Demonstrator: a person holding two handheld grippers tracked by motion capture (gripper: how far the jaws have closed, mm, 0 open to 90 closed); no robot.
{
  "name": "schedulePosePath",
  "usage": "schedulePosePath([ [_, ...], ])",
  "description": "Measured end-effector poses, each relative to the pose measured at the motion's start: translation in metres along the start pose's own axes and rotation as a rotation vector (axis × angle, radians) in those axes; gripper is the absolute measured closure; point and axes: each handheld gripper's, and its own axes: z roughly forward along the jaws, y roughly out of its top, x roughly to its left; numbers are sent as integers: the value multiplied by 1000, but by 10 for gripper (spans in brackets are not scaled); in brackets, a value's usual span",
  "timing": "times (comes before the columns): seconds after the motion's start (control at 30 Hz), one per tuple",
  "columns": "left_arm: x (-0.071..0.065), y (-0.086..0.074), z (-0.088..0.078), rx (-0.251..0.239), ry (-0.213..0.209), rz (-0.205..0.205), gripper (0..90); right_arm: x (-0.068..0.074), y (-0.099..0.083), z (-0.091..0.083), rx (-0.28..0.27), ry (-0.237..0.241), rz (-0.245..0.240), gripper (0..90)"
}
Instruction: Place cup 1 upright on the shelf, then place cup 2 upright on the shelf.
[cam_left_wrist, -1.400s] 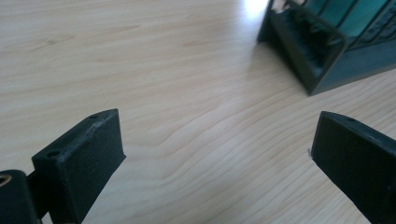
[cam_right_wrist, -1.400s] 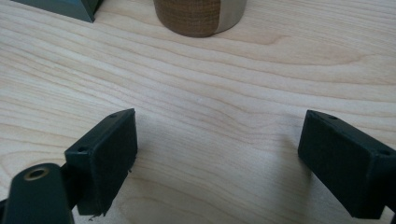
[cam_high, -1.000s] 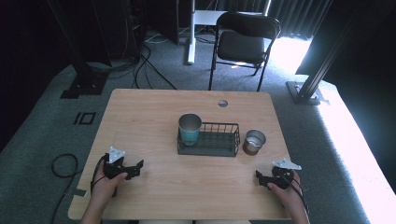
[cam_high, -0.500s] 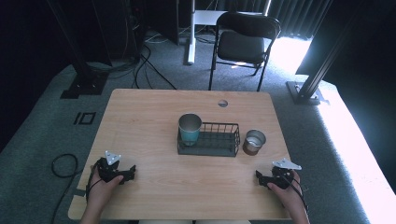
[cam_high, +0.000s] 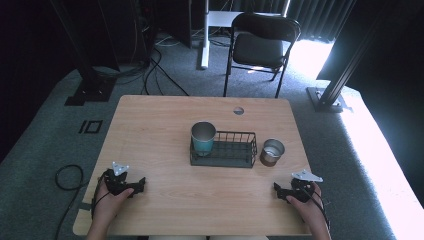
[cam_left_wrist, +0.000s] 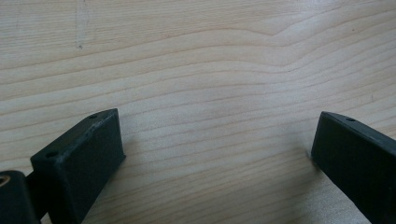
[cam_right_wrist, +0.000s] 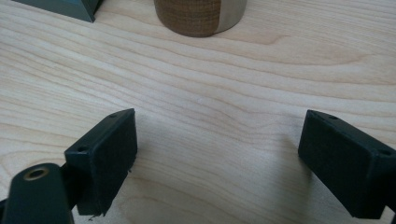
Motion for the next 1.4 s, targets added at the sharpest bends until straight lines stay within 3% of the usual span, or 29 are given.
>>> schedulePosePath([
  [0.37,0,0,0,0,0,0,28,1,0,0,1,22,-21,112],
  [0.93,0,0,0,0,0,0,28,2,1,1,-3,22,-14,122],
  [1.13,0,0,0,0,0,0,28,1,8,4,-48,10,7,128],
  [1.4,0,0,0,0,0,0,28,-1,22,7,-97,30,20,127],
])
